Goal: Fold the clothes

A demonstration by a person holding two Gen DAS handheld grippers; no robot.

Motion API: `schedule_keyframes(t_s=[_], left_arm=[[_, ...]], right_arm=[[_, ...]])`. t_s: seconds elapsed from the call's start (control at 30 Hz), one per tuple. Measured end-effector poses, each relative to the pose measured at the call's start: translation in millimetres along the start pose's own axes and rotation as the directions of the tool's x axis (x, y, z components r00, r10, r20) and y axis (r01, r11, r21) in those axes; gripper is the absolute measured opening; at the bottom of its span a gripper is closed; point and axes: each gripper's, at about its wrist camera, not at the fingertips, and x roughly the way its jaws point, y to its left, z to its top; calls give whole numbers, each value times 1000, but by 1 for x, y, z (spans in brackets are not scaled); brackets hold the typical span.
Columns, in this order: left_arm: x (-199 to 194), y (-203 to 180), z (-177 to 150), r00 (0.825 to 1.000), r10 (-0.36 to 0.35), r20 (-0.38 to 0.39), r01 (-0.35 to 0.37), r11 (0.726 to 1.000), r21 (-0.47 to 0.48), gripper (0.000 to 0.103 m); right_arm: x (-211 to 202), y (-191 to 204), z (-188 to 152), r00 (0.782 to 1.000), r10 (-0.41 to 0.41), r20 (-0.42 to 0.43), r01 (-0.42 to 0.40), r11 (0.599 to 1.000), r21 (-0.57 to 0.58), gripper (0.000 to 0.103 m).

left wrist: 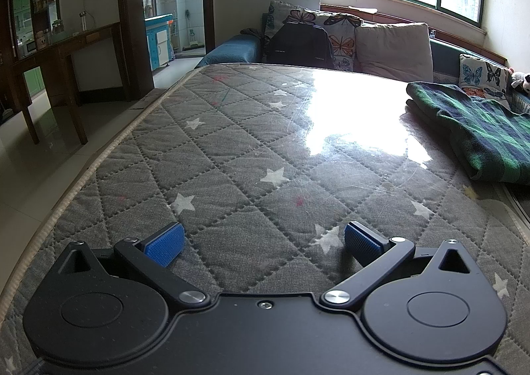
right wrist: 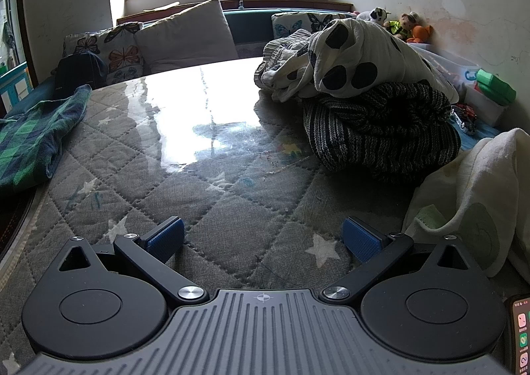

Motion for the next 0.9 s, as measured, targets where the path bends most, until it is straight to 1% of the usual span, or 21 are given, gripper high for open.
schedule_keyframes(t_s=[0.9], left_arm=[[1, 1, 0, 1000, 0, 0, 0, 1000, 0, 103]], right_arm=[[0, -4, 0, 1000, 0, 0, 0, 1000, -1, 103]])
